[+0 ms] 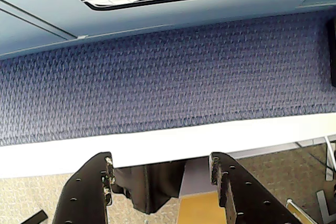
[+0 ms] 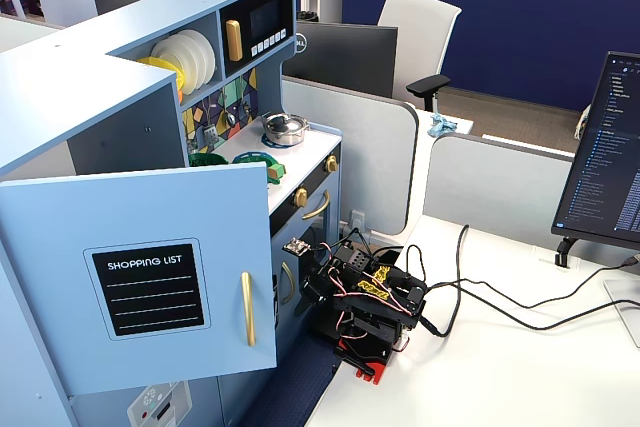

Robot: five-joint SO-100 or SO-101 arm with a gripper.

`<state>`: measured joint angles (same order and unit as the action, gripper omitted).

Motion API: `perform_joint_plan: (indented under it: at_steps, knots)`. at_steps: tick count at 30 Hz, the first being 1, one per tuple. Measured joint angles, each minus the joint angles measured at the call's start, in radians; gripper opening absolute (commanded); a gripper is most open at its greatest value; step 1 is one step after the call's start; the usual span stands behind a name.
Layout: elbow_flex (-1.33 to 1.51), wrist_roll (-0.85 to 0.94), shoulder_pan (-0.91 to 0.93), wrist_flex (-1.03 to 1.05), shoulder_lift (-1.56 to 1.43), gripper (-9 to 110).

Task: Pick up the green pineapple from the left cabinet and place it in the green recipient

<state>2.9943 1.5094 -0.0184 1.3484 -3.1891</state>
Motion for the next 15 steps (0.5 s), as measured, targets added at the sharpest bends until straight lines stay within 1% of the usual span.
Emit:
perform_joint_plan:
  at_steps: [11, 15]
  knots:
    - [0.0, 0.026, 0.029, 0.0, 0.0, 0]
    - [0.0, 0.063, 0.018, 0.002, 0.0, 0]
